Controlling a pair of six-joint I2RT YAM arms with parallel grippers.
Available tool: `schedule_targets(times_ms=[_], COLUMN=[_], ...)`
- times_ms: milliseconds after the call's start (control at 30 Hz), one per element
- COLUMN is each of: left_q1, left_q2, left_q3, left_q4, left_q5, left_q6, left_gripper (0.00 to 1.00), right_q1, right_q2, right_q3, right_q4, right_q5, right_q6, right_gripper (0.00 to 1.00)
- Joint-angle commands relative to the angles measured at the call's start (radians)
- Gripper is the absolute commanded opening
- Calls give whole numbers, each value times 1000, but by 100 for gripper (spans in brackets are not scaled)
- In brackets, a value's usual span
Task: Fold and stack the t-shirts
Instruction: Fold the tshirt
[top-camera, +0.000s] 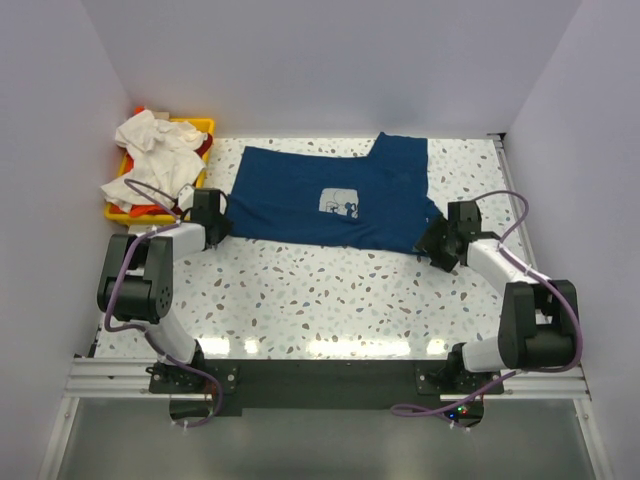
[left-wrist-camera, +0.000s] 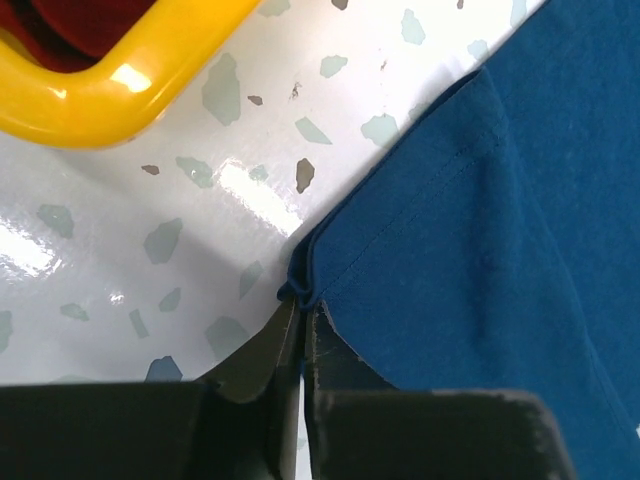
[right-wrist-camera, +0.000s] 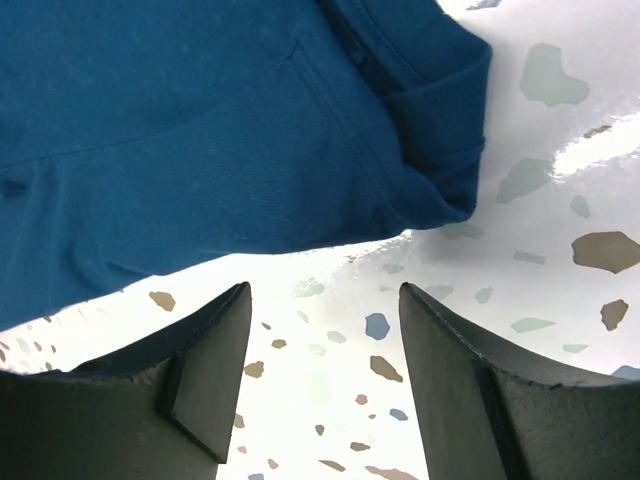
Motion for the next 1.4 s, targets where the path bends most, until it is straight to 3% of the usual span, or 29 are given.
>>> schedule_targets(times_ms=[0, 367, 433, 500, 633, 733, 1000, 1367], left_q1=[9, 9, 9, 9, 9, 9, 9, 9], left_q2=[-3, -29, -44, -55, -87, -125, -272, -564], left_q3=[8, 16, 15, 10, 1, -16, -74, -281], left_q4=[14, -56, -61, -72, -97, -136, -279, -425], left_q5=[-30, -36, -39, -39, -39, -59, -123, -134], left_q6=[-4, 4, 7, 9, 7, 7, -10, -89], left_gripper=[2, 0, 0, 0, 0, 0, 0, 0], right_q1=[-10, -39, -39, -39, -65, -69, -115, -128], right_q2=[-40, 44, 86, 109, 111, 65, -40, -210], right_q3=[-25, -40, -24, -1, 29, 47, 93, 53], right_q4=[66, 218, 223, 218, 168, 100, -92, -335], right_q5=[54, 103, 80, 75, 98, 115, 72, 51], right_q6=[26, 41, 43, 40, 19, 0, -26, -23], right_gripper=[65, 61, 44, 35, 7, 0, 0, 0])
